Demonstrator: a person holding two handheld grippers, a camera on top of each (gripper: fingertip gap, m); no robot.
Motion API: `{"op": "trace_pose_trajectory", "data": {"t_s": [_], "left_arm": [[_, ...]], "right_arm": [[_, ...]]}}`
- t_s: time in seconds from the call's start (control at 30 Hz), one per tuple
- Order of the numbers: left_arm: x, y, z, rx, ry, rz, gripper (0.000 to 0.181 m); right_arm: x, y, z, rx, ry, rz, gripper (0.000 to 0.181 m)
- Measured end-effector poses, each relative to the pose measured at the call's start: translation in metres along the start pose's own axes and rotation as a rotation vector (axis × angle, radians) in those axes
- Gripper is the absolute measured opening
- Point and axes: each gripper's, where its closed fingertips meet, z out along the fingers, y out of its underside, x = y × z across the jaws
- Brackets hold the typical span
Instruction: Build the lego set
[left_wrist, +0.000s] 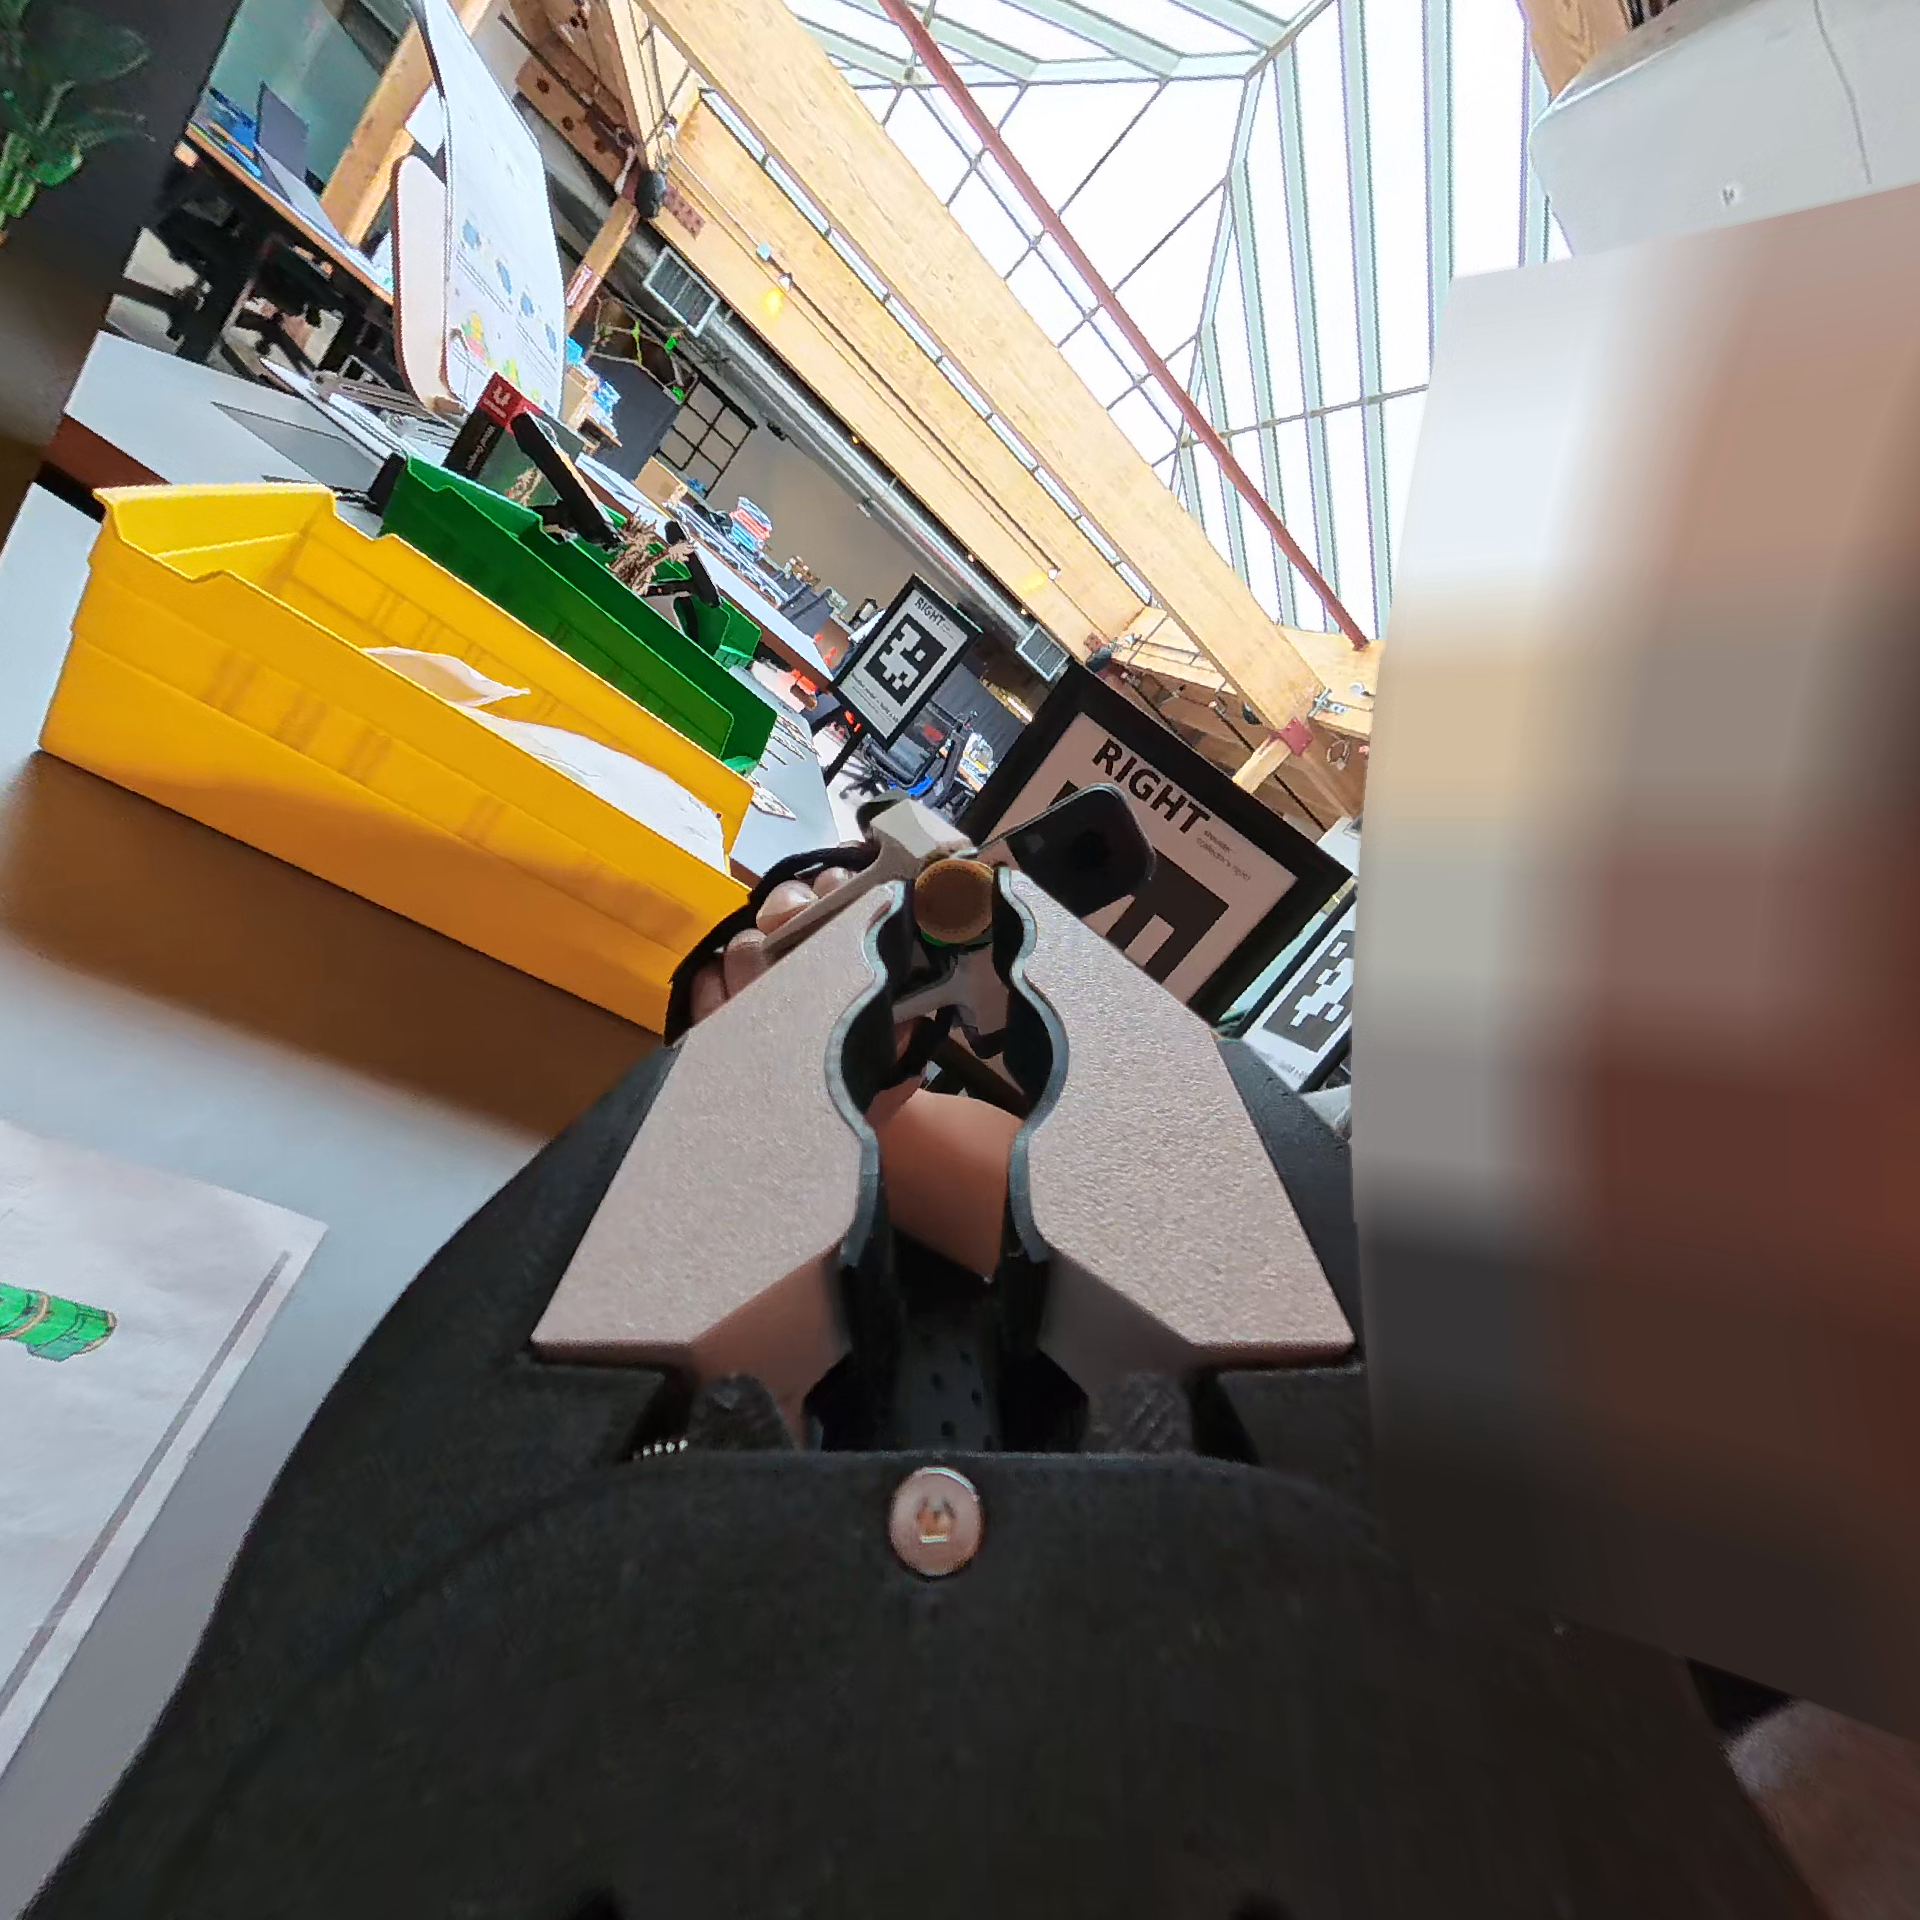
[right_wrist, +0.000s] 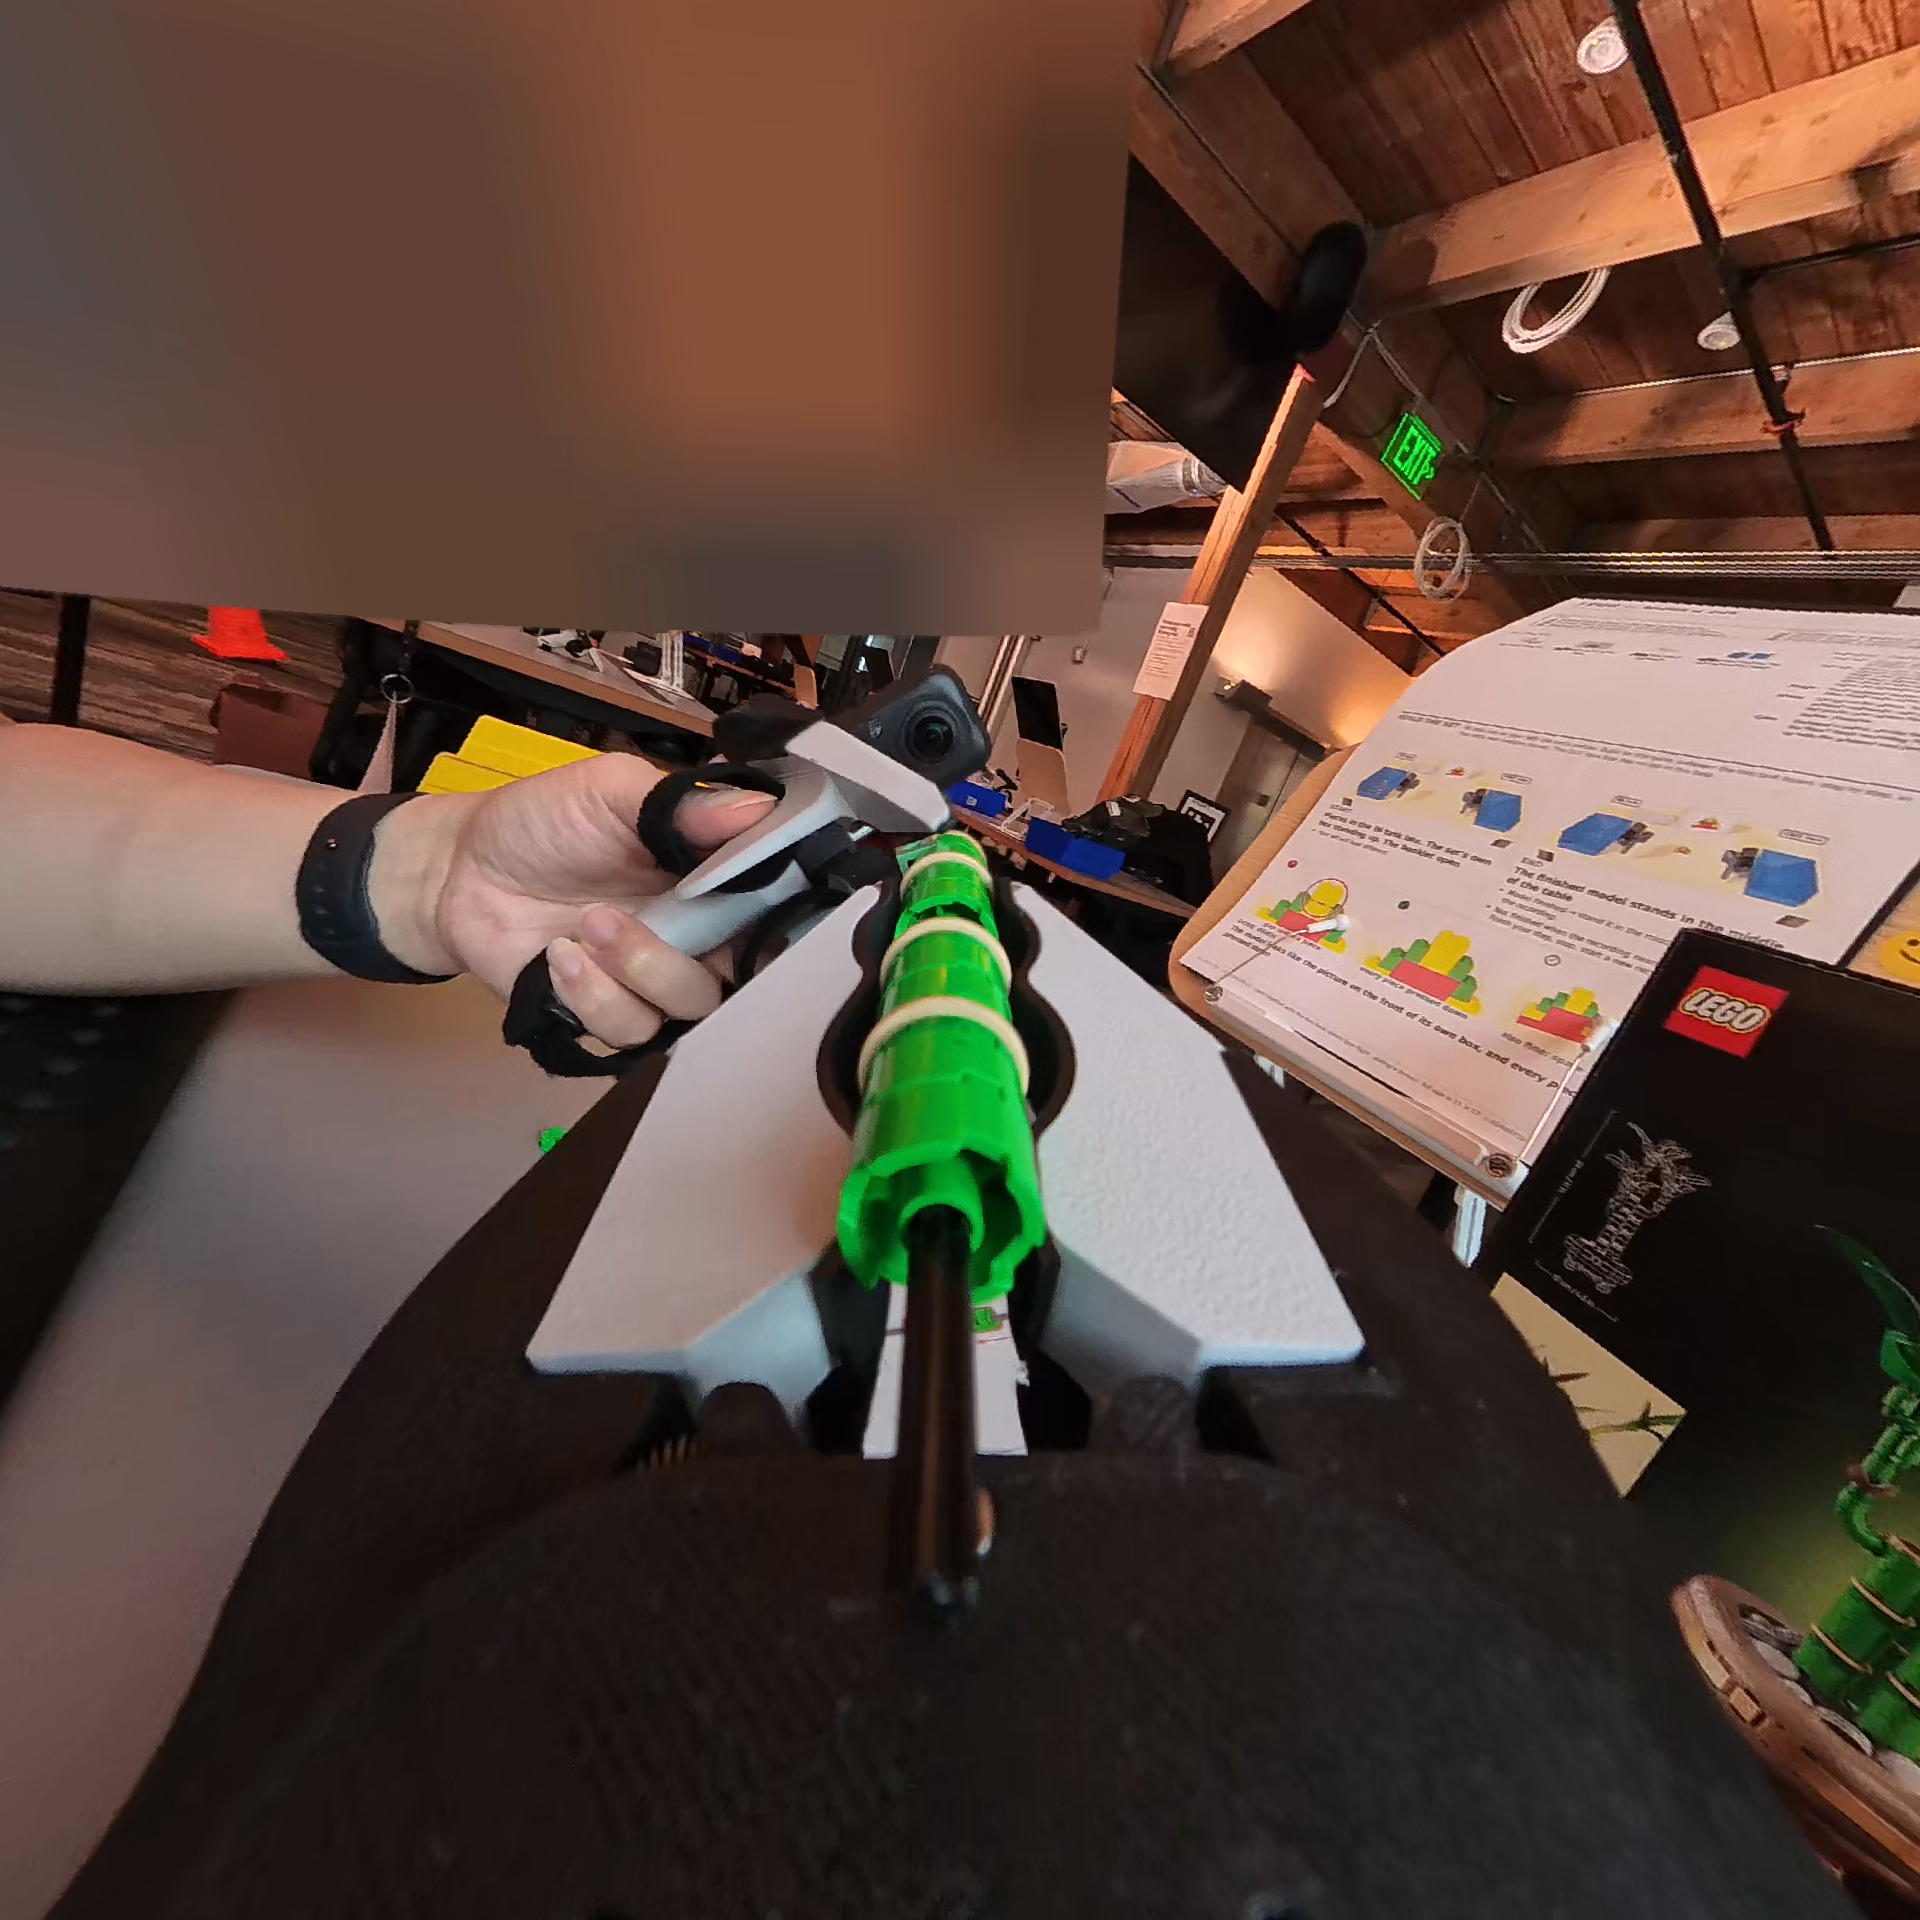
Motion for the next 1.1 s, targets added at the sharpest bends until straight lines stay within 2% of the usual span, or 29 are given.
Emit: {"op": "trace_pose_trajectory", "data": {"t_s": [0.47, 1.1], "left_arm": [[0.0012, 0.0026, -0.0009, -0.023, 0.025, -0.029, 0.011], [0.0002, -0.005, 0.0026, 0.031, 0.021, -0.024, 0.011]], "right_arm": [[-0.0042, 0.0001, 0.0001, 0.002, -0.028, 0.0, 0.016], [0.0017, -0.003, -0.0003, -0.006, 0.074, -0.105, 0.016]]}}
